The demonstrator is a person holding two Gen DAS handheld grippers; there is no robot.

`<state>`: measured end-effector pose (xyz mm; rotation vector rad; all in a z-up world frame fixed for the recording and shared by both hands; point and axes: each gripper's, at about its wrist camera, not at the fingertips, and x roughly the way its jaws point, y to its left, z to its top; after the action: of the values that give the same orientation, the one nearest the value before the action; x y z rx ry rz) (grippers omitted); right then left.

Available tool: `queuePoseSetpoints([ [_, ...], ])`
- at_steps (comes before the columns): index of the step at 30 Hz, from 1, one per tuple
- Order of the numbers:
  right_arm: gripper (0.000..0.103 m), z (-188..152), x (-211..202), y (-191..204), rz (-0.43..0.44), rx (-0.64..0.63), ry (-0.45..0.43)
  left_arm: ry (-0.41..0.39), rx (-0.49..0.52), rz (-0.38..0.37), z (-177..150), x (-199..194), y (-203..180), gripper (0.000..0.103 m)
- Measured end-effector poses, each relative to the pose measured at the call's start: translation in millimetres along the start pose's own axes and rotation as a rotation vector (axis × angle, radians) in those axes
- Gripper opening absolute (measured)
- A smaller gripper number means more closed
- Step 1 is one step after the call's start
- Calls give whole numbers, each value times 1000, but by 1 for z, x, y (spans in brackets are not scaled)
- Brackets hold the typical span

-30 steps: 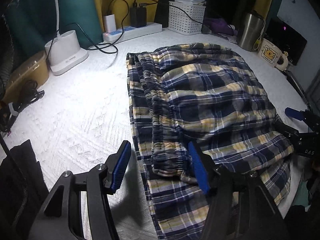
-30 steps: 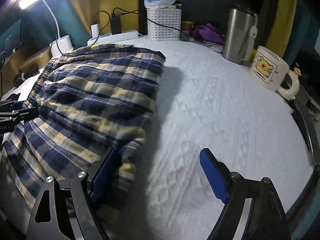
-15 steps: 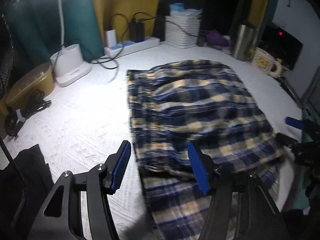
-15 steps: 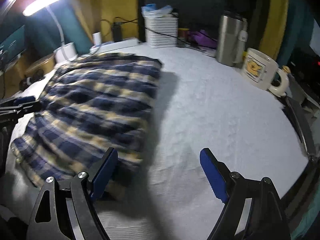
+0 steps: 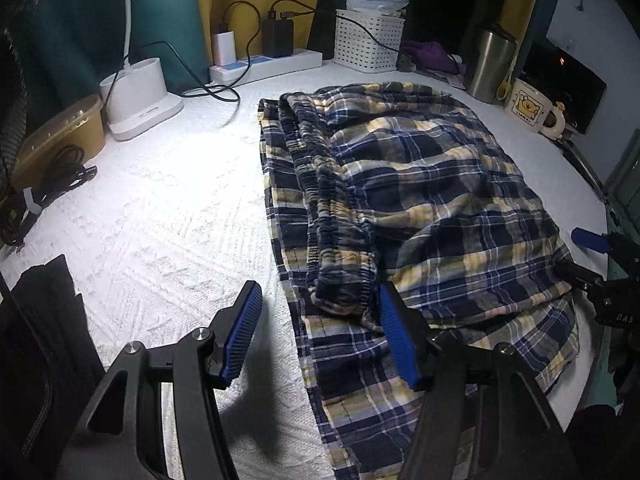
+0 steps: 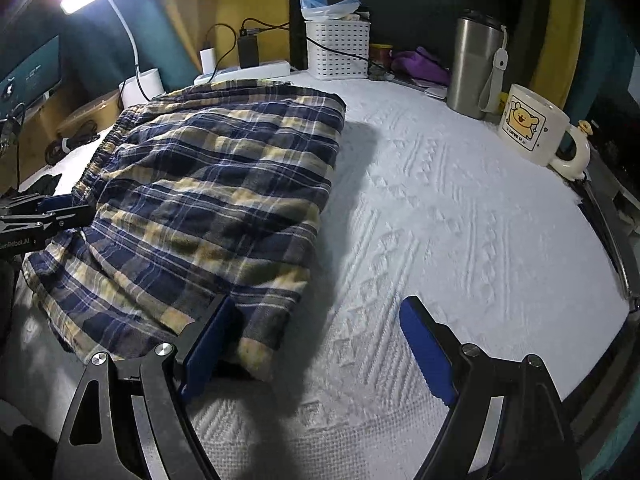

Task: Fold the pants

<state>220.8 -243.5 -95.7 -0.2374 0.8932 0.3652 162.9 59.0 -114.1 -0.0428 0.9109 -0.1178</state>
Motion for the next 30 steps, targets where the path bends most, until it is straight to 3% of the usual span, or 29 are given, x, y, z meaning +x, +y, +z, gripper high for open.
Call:
queuePoseSetpoints([
  [6,85,-2,-5,-8,-2,7,1,-3,-34,0,2,-8,5,60],
  [13,86,7,-17,-28,-10,15,-13,-55,-38,76,20,-27,18,60],
  [24,86,47,-12,-47,11,48,-68,-90,-73,-5,64,-6,10,60],
  [30,86,69,6,-50,21,46,-72,-29,-95,-22,73,26,18,62],
])
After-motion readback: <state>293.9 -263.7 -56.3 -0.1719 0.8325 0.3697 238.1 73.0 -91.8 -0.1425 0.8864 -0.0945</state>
